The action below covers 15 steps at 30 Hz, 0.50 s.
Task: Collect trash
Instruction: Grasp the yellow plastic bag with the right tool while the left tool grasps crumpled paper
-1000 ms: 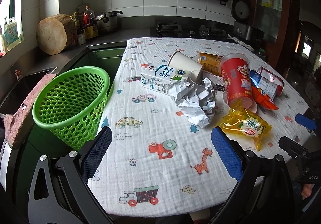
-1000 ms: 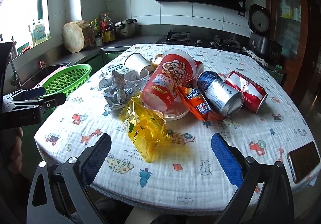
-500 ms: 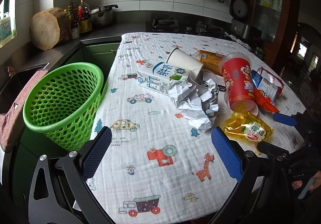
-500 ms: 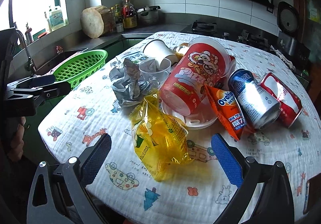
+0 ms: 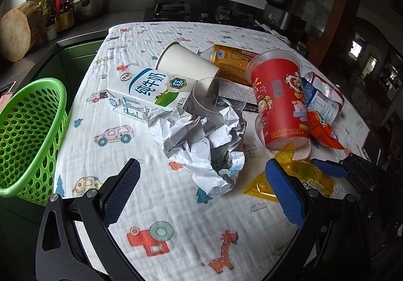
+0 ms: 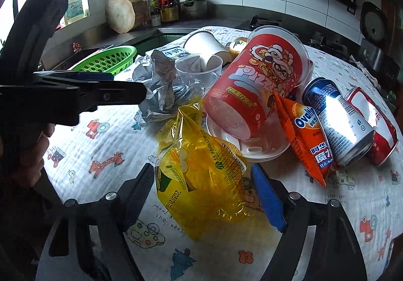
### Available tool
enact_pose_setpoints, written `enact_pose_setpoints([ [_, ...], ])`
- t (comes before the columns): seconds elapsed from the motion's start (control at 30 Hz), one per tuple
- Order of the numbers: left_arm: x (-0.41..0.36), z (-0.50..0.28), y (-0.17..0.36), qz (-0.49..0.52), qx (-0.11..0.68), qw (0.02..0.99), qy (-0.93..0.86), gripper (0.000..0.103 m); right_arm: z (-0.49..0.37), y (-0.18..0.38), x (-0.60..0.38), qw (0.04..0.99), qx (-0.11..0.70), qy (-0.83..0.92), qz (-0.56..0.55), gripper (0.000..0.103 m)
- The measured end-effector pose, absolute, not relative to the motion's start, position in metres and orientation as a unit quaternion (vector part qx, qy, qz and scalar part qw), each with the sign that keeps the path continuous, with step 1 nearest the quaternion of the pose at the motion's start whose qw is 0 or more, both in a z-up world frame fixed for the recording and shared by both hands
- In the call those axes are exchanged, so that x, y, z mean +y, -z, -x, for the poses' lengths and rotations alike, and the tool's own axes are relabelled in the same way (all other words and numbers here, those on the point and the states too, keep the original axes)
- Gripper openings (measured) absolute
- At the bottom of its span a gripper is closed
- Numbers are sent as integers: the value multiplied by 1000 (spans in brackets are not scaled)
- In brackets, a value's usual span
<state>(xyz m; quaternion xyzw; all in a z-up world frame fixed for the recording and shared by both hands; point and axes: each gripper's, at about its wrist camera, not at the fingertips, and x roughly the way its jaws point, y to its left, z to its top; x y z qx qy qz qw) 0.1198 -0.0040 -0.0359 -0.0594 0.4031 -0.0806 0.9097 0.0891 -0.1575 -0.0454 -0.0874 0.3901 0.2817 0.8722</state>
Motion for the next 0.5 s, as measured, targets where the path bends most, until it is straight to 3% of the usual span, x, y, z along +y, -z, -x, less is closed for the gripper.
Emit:
enact_pose_setpoints([
  [0.4, 2, -154, 59, 116, 434, 891, 61, 97, -84, 44, -162, 867, 391, -302, 69, 54],
  [0.5, 5, -156, 63, 130, 436, 888, 68, 81, -80, 43, -166, 865, 393, -306, 61, 53],
])
